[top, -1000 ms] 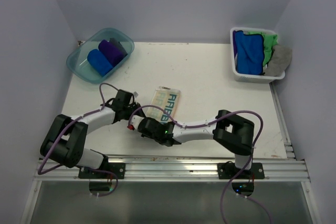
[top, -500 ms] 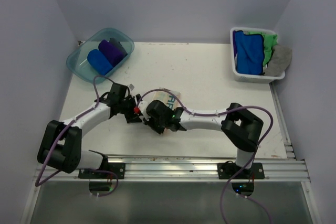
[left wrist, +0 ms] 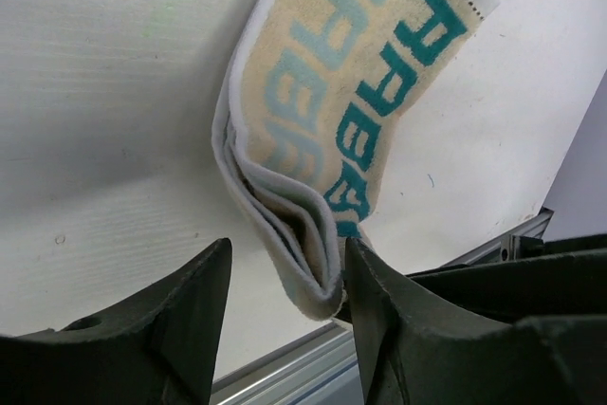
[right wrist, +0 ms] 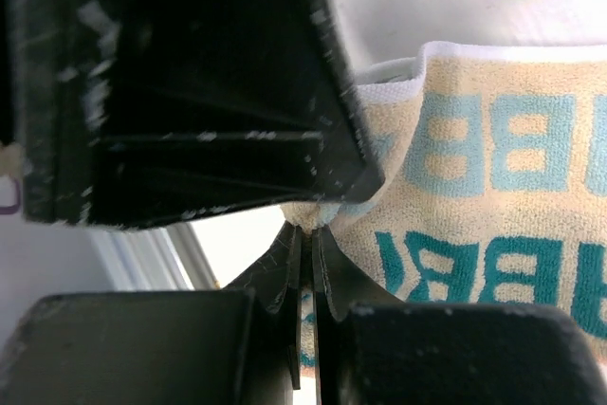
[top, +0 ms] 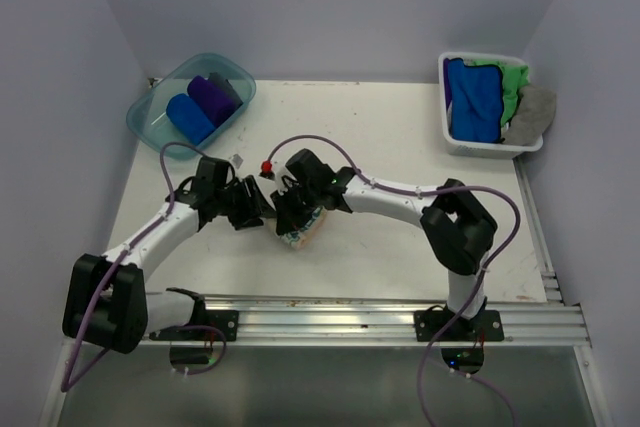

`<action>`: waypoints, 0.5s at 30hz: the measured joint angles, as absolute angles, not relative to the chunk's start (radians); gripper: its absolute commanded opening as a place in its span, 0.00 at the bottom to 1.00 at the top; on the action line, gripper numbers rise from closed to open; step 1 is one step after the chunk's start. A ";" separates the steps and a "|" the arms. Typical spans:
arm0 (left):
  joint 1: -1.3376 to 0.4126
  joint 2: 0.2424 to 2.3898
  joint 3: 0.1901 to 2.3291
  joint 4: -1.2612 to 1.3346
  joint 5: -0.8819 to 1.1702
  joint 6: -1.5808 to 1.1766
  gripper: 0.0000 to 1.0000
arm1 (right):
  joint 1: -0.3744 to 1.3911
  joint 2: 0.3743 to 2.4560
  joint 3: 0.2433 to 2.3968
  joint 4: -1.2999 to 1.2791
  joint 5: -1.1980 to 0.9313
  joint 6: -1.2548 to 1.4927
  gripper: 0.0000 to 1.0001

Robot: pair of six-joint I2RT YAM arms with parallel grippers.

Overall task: Roll the towels
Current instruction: Roll the towel

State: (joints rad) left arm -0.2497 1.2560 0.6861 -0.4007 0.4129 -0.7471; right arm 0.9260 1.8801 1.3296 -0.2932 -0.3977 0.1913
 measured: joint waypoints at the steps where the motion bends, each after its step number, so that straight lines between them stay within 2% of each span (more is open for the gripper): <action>1: -0.250 1.245 0.683 -0.400 0.411 -0.747 0.53 | 0.920 1.891 1.341 -0.298 -0.422 0.197 0.00; 7: -0.250 1.190 0.657 -0.403 0.393 -0.748 0.52 | 0.858 1.953 1.374 -0.337 -0.592 0.253 0.00; 12: -0.250 1.176 0.656 -0.404 0.394 -0.745 0.57 | 0.813 2.000 1.409 -0.353 -0.702 0.300 0.00; 15: -0.249 1.176 0.654 -0.393 0.406 -0.744 0.52 | 0.793 2.029 1.431 -0.355 -0.754 0.322 0.00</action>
State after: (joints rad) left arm -0.2493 1.1755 0.6537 -0.3927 0.4057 -0.7444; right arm 0.7933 2.0293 1.4307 -0.3550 -0.7544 0.3222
